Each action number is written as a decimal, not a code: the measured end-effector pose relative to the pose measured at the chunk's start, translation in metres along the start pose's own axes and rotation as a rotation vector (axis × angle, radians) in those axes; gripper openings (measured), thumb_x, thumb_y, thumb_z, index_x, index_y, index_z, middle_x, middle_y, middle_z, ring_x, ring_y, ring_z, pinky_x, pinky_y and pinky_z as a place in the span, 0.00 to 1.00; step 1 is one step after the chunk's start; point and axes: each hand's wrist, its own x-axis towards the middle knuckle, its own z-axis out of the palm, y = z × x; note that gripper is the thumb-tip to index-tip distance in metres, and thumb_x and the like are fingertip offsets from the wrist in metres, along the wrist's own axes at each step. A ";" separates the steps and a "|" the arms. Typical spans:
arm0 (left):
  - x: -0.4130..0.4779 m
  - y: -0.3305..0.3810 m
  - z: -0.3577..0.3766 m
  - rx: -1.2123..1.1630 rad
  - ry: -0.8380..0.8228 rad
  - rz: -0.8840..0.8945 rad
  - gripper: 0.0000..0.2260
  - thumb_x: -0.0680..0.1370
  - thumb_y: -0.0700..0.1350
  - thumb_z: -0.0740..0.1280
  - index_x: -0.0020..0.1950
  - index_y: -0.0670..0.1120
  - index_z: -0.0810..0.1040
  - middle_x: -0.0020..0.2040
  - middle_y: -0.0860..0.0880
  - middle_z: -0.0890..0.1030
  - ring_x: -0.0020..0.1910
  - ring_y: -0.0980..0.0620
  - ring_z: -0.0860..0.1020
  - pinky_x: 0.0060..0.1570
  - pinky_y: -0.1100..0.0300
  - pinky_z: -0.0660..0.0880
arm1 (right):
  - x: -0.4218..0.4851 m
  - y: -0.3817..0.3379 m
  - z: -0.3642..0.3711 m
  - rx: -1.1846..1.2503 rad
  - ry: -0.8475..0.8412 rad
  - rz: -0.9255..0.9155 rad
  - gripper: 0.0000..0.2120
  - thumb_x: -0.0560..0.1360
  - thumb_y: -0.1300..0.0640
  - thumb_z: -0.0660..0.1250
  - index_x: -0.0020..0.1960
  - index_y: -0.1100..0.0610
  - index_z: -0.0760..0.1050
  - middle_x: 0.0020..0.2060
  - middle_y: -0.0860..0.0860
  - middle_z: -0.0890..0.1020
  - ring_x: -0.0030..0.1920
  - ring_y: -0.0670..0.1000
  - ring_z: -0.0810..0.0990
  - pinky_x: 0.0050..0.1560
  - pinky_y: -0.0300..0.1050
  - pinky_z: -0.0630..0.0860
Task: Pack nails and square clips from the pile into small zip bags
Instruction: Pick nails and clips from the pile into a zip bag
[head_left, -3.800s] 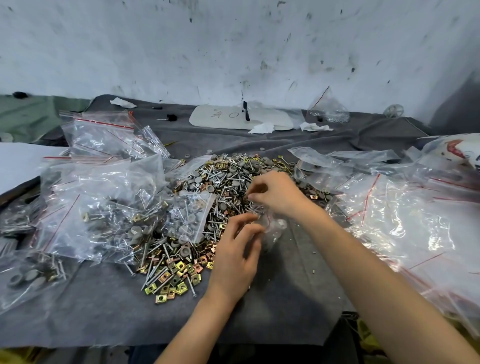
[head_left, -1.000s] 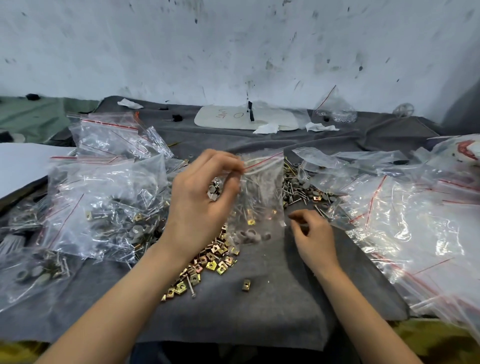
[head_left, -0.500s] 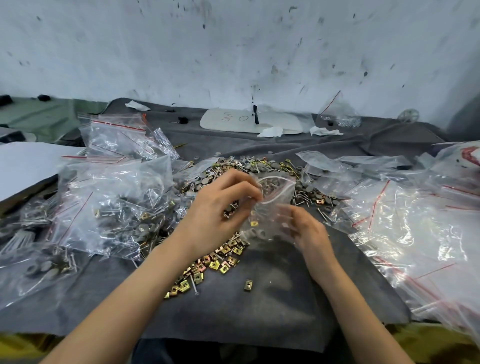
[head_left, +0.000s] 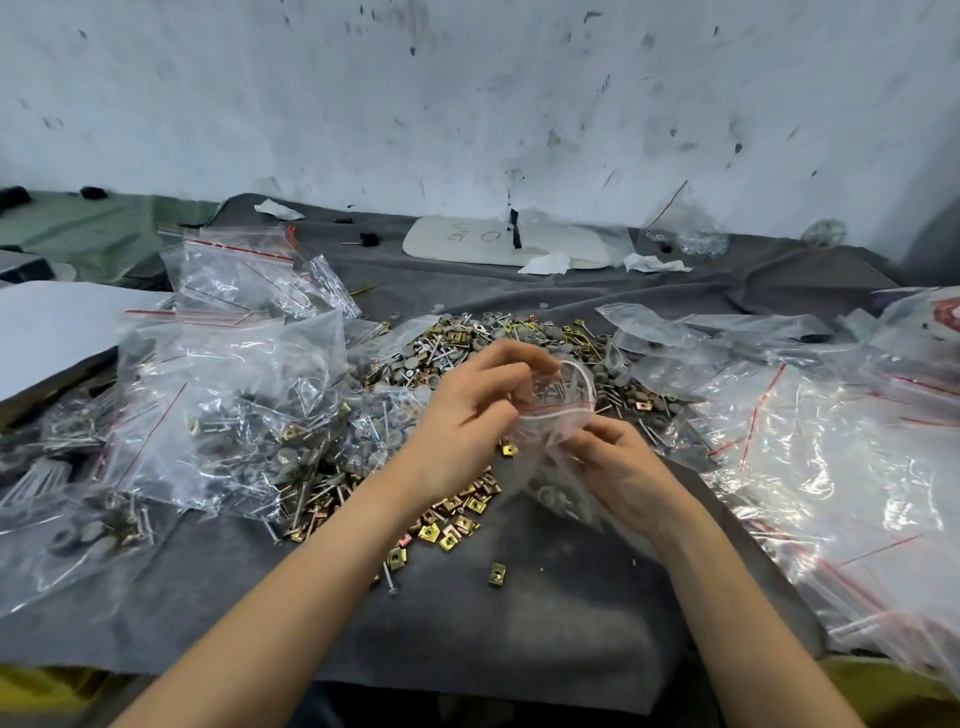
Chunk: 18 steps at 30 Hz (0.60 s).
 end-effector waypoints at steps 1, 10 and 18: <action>0.000 -0.002 -0.001 -0.030 0.023 -0.035 0.04 0.67 0.35 0.56 0.33 0.37 0.69 0.57 0.43 0.77 0.60 0.48 0.75 0.58 0.44 0.74 | -0.001 -0.003 0.000 -0.001 0.041 -0.024 0.19 0.60 0.45 0.80 0.44 0.57 0.84 0.42 0.54 0.84 0.46 0.53 0.80 0.52 0.47 0.76; -0.047 -0.046 0.012 0.757 -0.112 -0.287 0.15 0.78 0.46 0.63 0.65 0.50 0.71 0.56 0.53 0.76 0.58 0.52 0.71 0.61 0.54 0.67 | -0.001 -0.007 -0.017 -1.054 0.476 -0.573 0.08 0.74 0.64 0.69 0.52 0.59 0.81 0.45 0.50 0.82 0.48 0.51 0.79 0.49 0.45 0.75; -0.058 -0.061 0.032 1.048 -0.206 -0.303 0.13 0.81 0.53 0.57 0.62 0.52 0.74 0.60 0.54 0.72 0.63 0.51 0.66 0.67 0.56 0.56 | -0.005 0.027 -0.019 -0.981 0.422 -0.451 0.10 0.77 0.63 0.65 0.55 0.54 0.81 0.50 0.46 0.78 0.54 0.48 0.76 0.56 0.32 0.69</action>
